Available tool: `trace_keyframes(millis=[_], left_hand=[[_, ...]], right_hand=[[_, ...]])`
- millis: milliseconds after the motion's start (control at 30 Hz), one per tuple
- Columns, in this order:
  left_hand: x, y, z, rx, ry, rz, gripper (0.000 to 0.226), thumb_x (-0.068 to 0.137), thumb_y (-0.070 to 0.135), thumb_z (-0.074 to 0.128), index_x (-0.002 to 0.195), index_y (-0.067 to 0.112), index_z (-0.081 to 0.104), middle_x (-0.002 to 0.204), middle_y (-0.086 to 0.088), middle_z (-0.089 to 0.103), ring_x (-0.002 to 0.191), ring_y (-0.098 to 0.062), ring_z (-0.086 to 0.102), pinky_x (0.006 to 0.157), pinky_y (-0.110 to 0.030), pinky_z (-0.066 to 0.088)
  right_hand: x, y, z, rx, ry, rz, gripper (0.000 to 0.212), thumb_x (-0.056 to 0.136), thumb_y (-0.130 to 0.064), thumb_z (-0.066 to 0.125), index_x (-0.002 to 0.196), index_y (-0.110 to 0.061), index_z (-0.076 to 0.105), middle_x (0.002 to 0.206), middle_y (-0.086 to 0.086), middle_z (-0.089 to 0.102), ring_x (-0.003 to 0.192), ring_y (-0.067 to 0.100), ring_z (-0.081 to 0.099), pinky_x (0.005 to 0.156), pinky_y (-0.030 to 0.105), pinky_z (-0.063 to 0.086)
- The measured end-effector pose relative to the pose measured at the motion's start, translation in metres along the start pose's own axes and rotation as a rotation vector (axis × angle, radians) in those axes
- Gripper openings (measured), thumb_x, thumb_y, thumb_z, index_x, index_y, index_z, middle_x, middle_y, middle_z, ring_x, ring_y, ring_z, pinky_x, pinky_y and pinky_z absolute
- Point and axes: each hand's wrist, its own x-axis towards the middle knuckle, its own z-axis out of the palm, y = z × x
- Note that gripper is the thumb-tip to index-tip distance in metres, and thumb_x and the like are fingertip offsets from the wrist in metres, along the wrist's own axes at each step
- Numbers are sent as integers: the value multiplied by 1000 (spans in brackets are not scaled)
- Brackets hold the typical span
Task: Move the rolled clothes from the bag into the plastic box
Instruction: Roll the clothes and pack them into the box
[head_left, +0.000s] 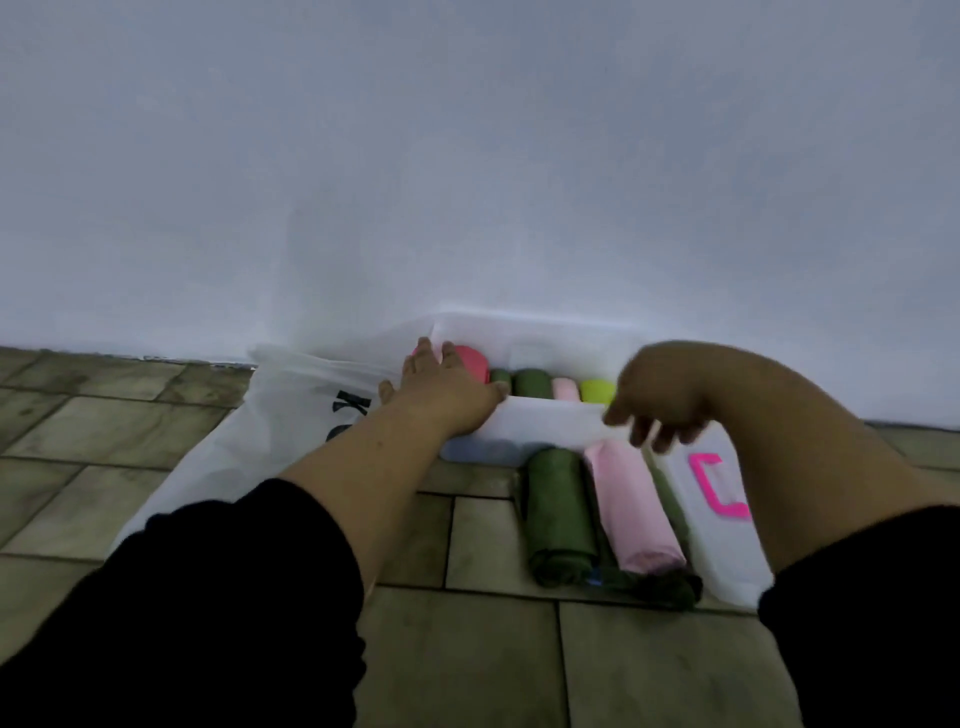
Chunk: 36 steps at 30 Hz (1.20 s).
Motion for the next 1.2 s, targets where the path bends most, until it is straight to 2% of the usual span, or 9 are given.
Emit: trace_keyframes(millis=[133,200,267,433,567,733,933,1100,1200], left_hand=[[-26,5,1,-92,160,38,84,85,63,43,151,25,7,160,-6,-1,145,-28,5,113,-57,10],[-50,10,4,-223,267,122,71,85,53,51,145,22,27,155,-7,18,140,-27,22,111,-52,24],[-79,17,5,-361,274,200,57,83,41,60,133,19,44,139,-8,38,126,-27,41,102,-43,39],[-162,10,22,-797,-161,73,27,84,32,65,108,20,61,108,2,62,90,-12,58,70,-25,42],[-202,0,53,-1288,-630,-266,32,87,39,59,108,15,63,110,-5,66,100,-24,61,85,-37,45],[-195,-18,60,-1733,-506,-437,54,93,47,44,117,2,62,116,-21,61,98,-33,56,92,-42,45],[-183,-53,40,-1219,42,-144,31,84,41,54,113,32,57,120,0,63,110,-22,59,97,-43,41],[-195,-34,55,-874,-392,187,28,97,33,43,111,15,61,94,2,72,79,-6,70,74,-21,52],[-187,-33,67,-532,-192,249,27,96,33,47,110,17,63,112,-1,66,96,-12,61,85,-27,46]], right_hand=[[-14,24,55,-187,85,92,45,80,-36,68,110,-8,50,105,11,64,78,27,65,56,27,49],[-15,26,87,-233,237,77,65,75,-35,63,129,-9,38,117,15,56,99,33,60,76,36,51],[-15,28,107,-162,332,91,76,71,-35,61,134,-9,28,116,15,56,103,34,59,78,38,48],[-34,37,113,196,526,58,63,77,-56,46,124,-17,29,90,8,60,84,29,61,65,34,45],[-67,37,142,57,699,-137,59,75,-46,59,122,-16,41,101,7,59,89,28,60,71,37,48],[-99,30,214,-293,671,-430,56,76,-43,53,128,-26,45,117,-1,51,100,24,50,71,33,39],[-108,41,252,-248,571,-486,56,80,-35,48,135,-38,37,131,-3,41,118,23,38,88,36,43],[-117,48,255,-155,548,-497,67,75,-38,49,140,-40,31,141,-1,34,129,23,32,98,36,40],[-121,46,257,-95,571,-460,73,72,-52,50,140,-37,29,139,-1,34,128,23,34,100,37,38]])
